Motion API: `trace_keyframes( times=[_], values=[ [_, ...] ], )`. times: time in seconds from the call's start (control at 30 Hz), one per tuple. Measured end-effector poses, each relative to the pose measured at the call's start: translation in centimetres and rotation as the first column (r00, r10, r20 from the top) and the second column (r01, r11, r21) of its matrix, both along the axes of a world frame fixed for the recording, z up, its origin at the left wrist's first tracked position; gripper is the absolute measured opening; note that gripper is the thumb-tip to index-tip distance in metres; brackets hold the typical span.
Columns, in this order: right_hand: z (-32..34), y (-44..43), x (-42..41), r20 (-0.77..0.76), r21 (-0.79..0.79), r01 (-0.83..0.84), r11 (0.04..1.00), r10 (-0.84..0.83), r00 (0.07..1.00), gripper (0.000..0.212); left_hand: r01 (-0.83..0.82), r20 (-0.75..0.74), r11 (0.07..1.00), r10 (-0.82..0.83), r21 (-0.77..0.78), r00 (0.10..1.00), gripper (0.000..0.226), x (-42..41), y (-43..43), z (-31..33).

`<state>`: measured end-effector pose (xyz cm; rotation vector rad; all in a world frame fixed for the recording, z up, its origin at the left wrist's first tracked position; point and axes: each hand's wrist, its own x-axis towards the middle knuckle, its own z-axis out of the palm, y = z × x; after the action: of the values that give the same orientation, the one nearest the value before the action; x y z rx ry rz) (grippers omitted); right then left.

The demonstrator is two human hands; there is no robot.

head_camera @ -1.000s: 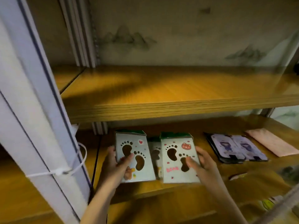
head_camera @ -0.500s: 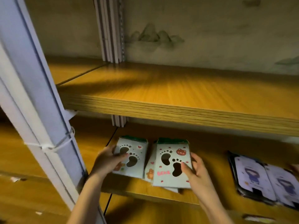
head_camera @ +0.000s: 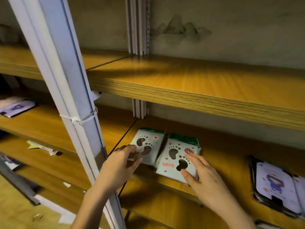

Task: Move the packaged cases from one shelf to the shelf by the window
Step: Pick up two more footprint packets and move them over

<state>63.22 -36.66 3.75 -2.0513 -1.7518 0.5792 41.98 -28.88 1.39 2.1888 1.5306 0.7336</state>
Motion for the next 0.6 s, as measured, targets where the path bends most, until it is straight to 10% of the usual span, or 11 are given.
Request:
trace_keyframes(
  times=[0.6],
  values=[
    [0.7, 3.6, -22.1, 0.116, 0.001, -0.762, 0.648, 0.756, 0.644, 0.04, -0.357, -0.085, 0.933, 0.353, -0.033, 0.932, 0.026, -19.9, -7.7, 0.7]
  ],
)
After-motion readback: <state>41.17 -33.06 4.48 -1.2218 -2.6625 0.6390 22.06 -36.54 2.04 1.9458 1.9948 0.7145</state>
